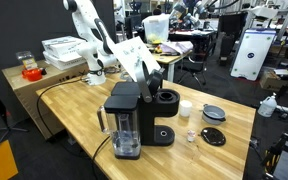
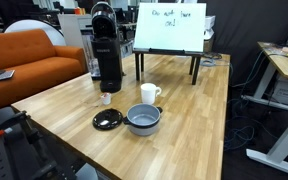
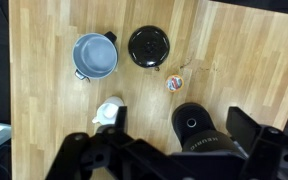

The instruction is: Get the packaged object and put it in the grey pot

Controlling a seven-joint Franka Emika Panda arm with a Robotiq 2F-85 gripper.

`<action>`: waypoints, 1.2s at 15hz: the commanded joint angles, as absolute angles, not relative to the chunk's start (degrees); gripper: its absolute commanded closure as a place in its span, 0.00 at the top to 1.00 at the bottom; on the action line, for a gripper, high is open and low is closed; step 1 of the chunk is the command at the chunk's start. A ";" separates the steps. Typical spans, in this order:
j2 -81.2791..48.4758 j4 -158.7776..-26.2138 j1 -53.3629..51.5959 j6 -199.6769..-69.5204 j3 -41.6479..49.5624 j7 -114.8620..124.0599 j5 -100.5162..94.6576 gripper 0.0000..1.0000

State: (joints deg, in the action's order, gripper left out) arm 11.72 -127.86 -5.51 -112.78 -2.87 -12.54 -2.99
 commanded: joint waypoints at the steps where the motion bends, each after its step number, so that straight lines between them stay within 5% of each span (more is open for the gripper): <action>1: 11.70 -127.75 -5.35 -112.65 -3.04 -12.55 -2.95 1.00; 18: 6.40 -132.28 -7.63 -120.03 -4.79 -16.84 -0.25 1.00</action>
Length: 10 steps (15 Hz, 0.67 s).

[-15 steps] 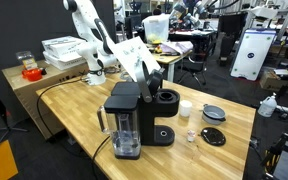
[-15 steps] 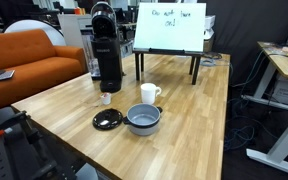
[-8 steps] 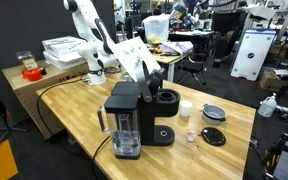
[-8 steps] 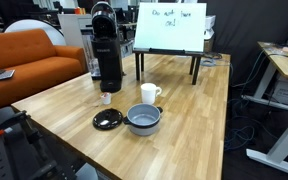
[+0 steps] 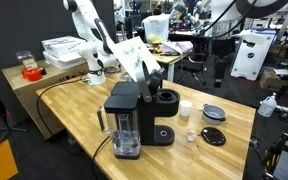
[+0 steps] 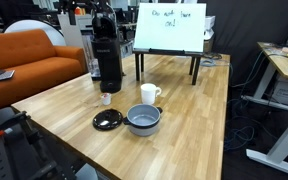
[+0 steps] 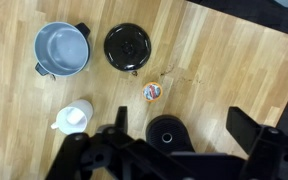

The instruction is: Get the packaged object and put it in the grey pot

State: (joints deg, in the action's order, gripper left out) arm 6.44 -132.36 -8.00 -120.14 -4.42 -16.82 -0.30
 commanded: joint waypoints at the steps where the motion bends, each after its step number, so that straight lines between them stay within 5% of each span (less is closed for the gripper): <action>1: 6.82 -132.25 -7.71 -119.98 -4.90 -16.79 -0.25 1.00; 10: 6.33 -131.12 -7.68 -122.44 -4.67 -18.63 0.11 1.00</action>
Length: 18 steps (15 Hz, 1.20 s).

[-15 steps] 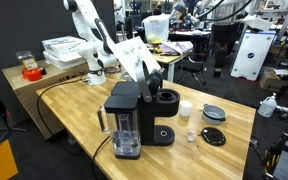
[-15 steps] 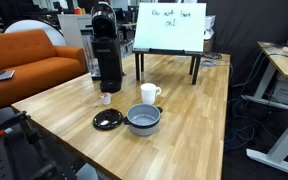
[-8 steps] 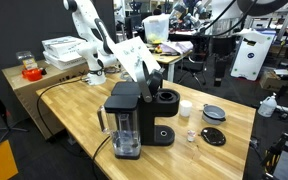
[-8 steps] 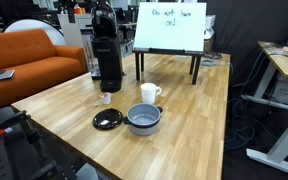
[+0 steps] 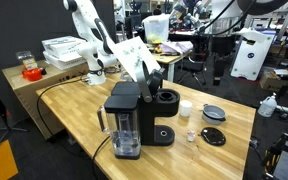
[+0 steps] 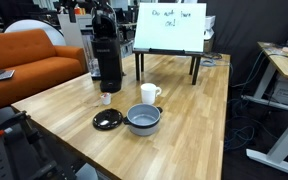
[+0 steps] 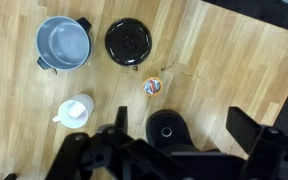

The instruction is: Get the packaged object and put it in the grey pot

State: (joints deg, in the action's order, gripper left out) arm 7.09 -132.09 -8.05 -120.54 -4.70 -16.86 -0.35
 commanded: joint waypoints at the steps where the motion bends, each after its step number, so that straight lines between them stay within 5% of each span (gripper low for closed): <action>1: 5.45 -130.73 -7.47 -123.70 -4.50 -19.01 -0.34 1.00; 18: -8.34 -127.83 -5.76 -130.63 -4.83 -23.42 4.82 1.00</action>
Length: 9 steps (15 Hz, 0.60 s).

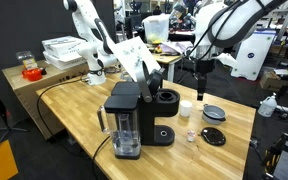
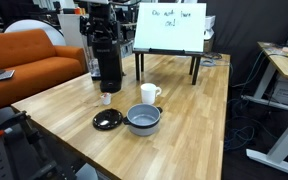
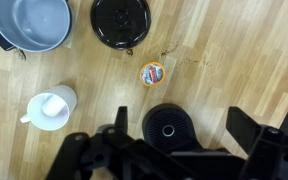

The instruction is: Get the packaged object and put it in the grey pot

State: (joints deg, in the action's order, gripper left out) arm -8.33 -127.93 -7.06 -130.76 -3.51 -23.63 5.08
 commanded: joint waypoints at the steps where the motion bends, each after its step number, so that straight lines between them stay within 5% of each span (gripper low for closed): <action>1: -8.34 -127.83 -5.76 -130.63 -4.84 -23.42 4.82 1.00; 9: -11.13 -127.47 -4.91 -136.09 -4.96 -29.50 3.57 1.00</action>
State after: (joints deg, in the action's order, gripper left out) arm -9.19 -127.74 -6.64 -134.35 -3.62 -27.53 4.08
